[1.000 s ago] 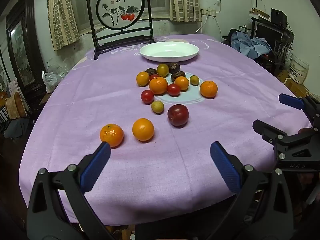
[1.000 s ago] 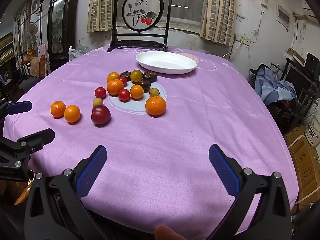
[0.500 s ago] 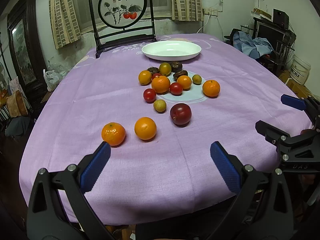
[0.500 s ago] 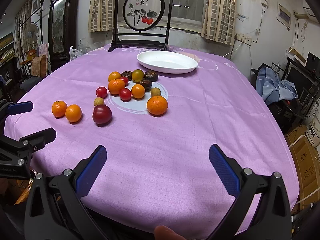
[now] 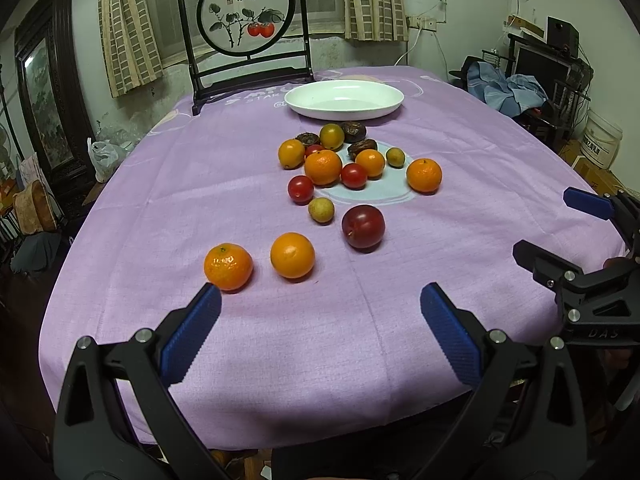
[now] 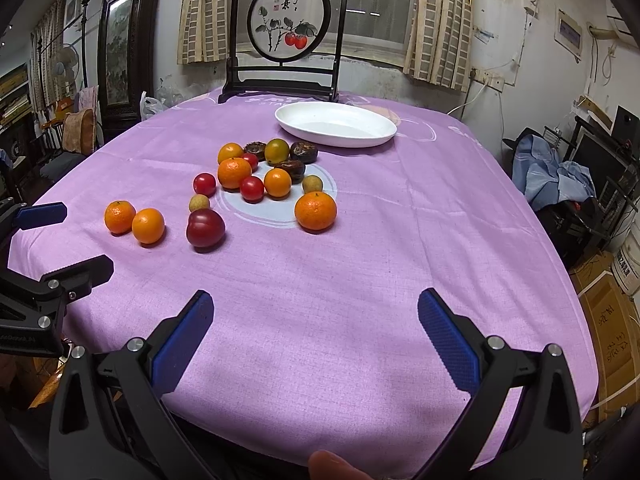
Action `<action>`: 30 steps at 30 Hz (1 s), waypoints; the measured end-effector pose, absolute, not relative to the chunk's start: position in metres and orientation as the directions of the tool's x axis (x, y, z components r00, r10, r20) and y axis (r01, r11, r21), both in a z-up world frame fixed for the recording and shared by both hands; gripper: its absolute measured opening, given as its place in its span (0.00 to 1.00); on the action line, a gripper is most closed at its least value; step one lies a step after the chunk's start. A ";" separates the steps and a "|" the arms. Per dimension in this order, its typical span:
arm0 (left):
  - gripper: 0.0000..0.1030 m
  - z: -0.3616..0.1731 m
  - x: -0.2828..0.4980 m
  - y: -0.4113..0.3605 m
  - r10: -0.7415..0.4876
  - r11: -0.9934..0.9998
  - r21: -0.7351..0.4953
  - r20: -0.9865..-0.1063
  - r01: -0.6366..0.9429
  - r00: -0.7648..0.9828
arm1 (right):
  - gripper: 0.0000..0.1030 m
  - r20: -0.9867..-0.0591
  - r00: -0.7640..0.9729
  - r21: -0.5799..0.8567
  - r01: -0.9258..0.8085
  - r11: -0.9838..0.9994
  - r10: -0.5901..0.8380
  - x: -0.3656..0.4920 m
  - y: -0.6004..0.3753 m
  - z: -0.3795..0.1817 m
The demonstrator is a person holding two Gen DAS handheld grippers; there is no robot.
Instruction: Organize fruits
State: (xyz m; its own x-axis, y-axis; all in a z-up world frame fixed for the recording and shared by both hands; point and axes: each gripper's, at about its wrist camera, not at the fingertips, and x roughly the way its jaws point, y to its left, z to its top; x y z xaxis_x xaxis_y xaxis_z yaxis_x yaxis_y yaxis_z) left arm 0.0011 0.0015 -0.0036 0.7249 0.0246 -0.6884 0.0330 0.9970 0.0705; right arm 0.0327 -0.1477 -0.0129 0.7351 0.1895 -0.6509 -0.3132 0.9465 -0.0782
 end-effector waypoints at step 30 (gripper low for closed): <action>0.98 -0.009 0.000 0.006 0.027 0.997 0.067 -0.696 0.027 0.718 | 0.99 -0.658 0.722 -0.073 -0.344 0.936 0.214 0.032 -0.142 -0.014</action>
